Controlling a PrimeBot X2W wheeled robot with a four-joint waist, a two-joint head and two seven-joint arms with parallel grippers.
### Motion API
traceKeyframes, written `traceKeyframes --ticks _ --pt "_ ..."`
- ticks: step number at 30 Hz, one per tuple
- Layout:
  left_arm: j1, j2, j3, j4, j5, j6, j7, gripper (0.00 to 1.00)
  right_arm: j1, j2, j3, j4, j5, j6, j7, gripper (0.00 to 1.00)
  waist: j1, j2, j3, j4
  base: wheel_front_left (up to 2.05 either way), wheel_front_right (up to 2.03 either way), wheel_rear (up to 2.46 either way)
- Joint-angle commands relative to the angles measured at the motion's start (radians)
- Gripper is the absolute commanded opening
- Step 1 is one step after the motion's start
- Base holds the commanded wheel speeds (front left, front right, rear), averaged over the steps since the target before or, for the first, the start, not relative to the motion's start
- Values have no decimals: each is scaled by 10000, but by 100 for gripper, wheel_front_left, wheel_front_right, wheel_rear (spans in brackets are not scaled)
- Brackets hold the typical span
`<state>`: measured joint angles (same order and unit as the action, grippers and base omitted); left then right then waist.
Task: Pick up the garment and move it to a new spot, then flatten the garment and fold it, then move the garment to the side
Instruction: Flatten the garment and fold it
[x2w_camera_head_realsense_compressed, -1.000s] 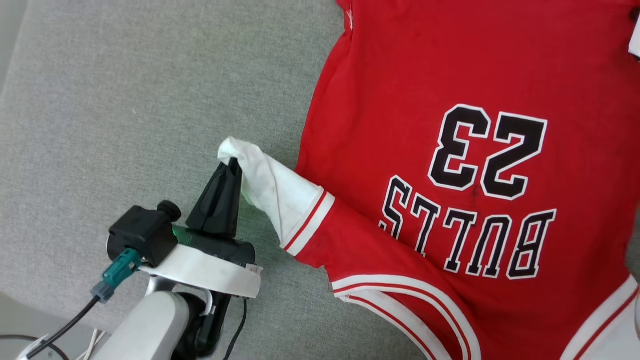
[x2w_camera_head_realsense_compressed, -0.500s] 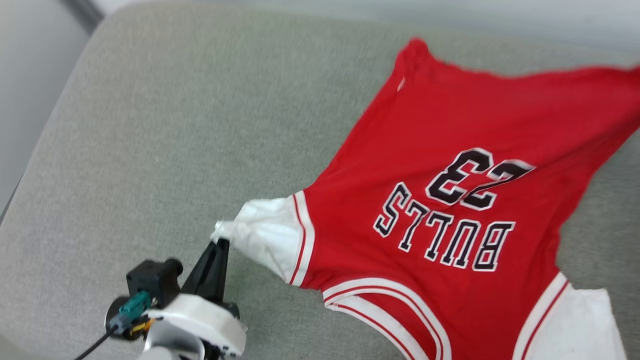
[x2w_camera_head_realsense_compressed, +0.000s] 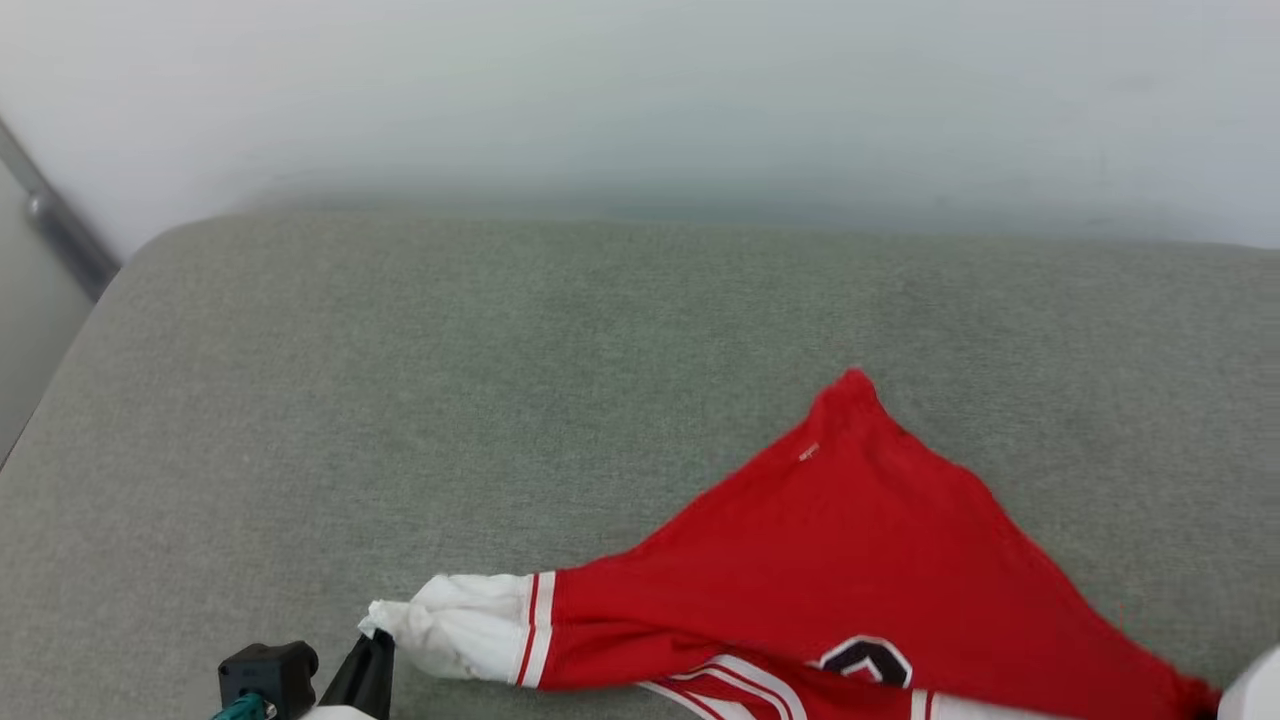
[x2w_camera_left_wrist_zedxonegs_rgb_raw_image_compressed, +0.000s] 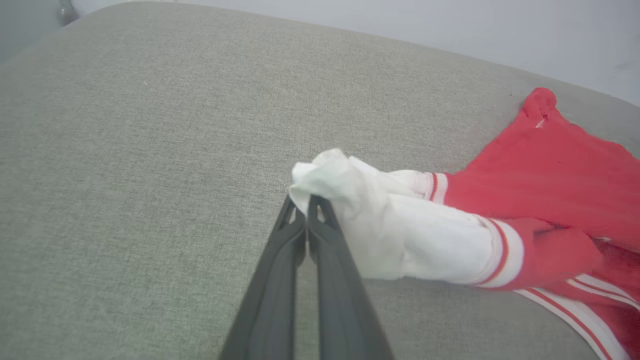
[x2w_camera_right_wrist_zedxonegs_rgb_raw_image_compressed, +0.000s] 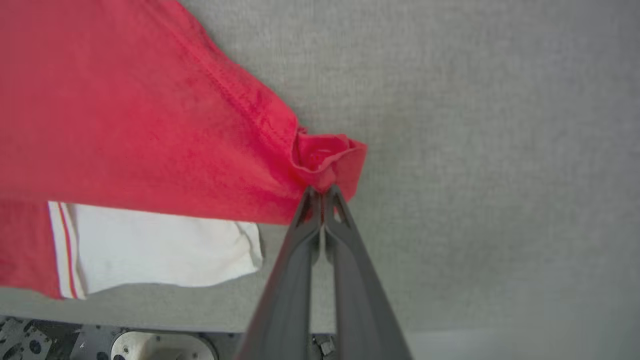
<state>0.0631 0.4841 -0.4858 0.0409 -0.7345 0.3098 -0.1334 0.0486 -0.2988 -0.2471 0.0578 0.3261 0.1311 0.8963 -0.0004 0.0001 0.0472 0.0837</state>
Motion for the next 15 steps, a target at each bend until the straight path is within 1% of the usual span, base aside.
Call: traceKeyframes --ticks 1,2,3,4,5,6,8,11,13,15 --pt "165 38 14 50 -39 49 29 0 659 345 -137 -199 16 -9 102 0 4 -1 -401 -396 0 0 0" --pt "209 56 -5 60 -47 58 47 0 1081 566 -190 -302 50 -7 162 0 4 -1 -467 -437 0 0 0" --pt "234 115 -65 60 13 69 100 0 1463 781 -222 -426 58 -7 184 6 4 -1 -498 -456 0 0 0" --pt "237 127 -73 50 39 98 132 0 1785 1035 -273 -495 128 -7 270 28 4 -1 -510 -473 0 0 0" --pt "258 112 -68 36 13 94 129 0 2055 1218 -287 -559 108 -7 294 48 4 -1 -530 -511 0 0 0" --pt "273 107 -74 21 2 114 143 0 2253 1370 -295 -656 90 -7 253 100 4 -1 -535 -538 0 0 0" --pt "250 127 -99 -22 7 111 163 0 2428 1658 -390 -828 126 -7 -59 100 4 -1 -535 -581 0 0 0" --pt "155 159 -108 -52 14 73 183 0 2361 1787 -369 -1033 1 -6 -852 100 4 -1 -499 -609 0 0 0" --pt "43 186 -107 -125 53 72 203 0 1994 1734 -443 -1193 -163 -6 -1836 100 4 -1 -390 -609 0 0 0" --pt "-96 199 -99 -213 101 60 174 0 1564 1816 -654 -1160 -271 -6 -2990 100 4 -1 -208 -595 0 0 0"
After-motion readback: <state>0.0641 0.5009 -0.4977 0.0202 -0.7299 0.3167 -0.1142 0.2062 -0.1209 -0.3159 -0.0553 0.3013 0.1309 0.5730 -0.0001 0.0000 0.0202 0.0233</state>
